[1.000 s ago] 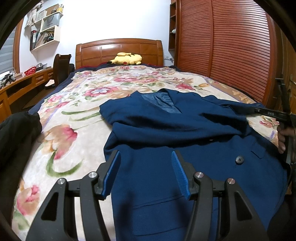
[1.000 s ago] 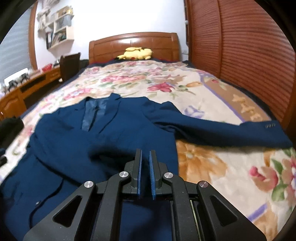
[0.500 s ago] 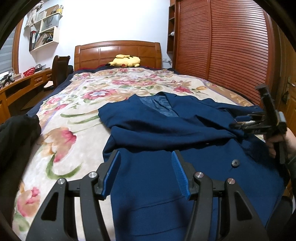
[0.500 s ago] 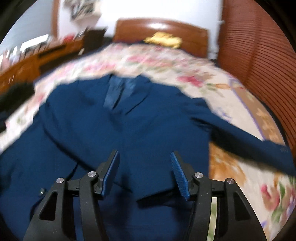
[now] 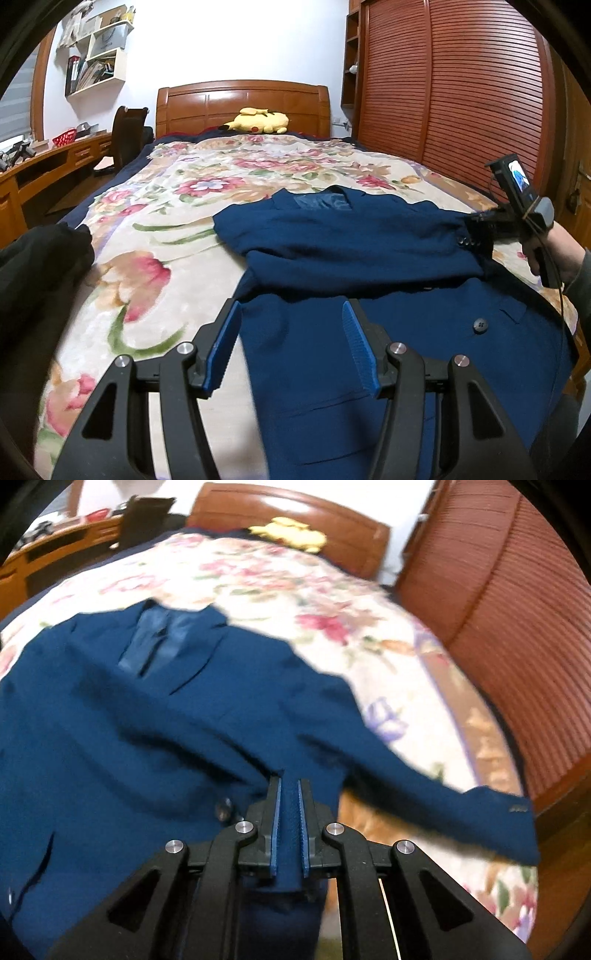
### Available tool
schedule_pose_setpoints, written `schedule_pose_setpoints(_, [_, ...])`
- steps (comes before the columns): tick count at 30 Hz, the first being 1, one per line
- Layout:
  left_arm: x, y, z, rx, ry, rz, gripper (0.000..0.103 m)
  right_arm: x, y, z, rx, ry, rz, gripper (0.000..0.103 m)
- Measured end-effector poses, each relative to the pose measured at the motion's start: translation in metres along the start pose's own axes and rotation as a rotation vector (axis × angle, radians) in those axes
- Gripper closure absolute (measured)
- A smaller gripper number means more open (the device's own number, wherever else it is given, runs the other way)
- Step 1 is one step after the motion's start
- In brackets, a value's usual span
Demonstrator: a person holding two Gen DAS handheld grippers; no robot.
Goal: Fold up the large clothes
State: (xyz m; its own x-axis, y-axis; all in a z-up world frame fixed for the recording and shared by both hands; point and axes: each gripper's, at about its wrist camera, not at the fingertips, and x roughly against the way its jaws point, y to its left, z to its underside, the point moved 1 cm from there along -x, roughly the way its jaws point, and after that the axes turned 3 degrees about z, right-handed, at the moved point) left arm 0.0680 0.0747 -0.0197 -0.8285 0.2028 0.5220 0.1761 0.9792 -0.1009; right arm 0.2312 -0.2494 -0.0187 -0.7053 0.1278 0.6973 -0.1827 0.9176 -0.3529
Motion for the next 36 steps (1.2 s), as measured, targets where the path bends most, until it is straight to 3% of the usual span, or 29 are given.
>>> schedule_pose_setpoints(1, [0.0,0.003,0.0,0.003,0.002,-0.005,0.047,0.0,0.002,-0.006,-0.006,-0.006,0.02,0.079])
schedule_pose_setpoints(4, [0.0,0.014,0.0,0.02,0.008,-0.016,0.047,0.002,0.016,-0.026,-0.005,-0.043,-0.006,0.068])
schedule_pose_setpoints(8, [0.0,0.027,-0.001,0.037,0.01,-0.034,0.047,0.011,0.072,-0.057,0.059,-0.117,-0.197,0.065])
schedule_pose_setpoints(15, [-0.002,0.039,-0.001,0.048,0.016,-0.056,0.047,0.014,0.189,-0.105,0.203,-0.172,-0.441,0.062])
schedule_pose_setpoints(20, [-0.006,0.05,0.002,0.06,0.033,-0.074,0.047,-0.004,0.251,-0.134,0.255,-0.141,-0.553,0.062])
schedule_pose_setpoints(23, [-0.007,0.055,0.003,0.071,0.039,-0.069,0.047,-0.024,0.281,-0.144,0.281,-0.076,-0.603,0.062])
schedule_pose_setpoints(28, [-0.006,0.056,0.005,0.066,0.044,-0.058,0.047,-0.042,0.3,-0.153,0.275,0.004,-0.654,0.062])
schedule_pose_setpoints(29, [-0.006,0.056,0.005,0.066,0.044,-0.057,0.047,-0.046,0.301,-0.154,0.27,0.024,-0.671,0.063])
schedule_pose_setpoints(31, [-0.006,0.056,0.005,0.068,0.044,-0.055,0.047,-0.048,0.299,-0.153,0.264,0.047,-0.694,0.093])
schedule_pose_setpoints(33, [-0.006,0.057,0.005,0.07,0.045,-0.052,0.047,-0.047,0.297,-0.151,0.259,0.045,-0.734,0.098])
schedule_pose_setpoints(36, [-0.007,0.057,0.004,0.075,0.044,-0.046,0.047,-0.038,0.292,-0.155,0.25,-0.02,-0.722,0.101])
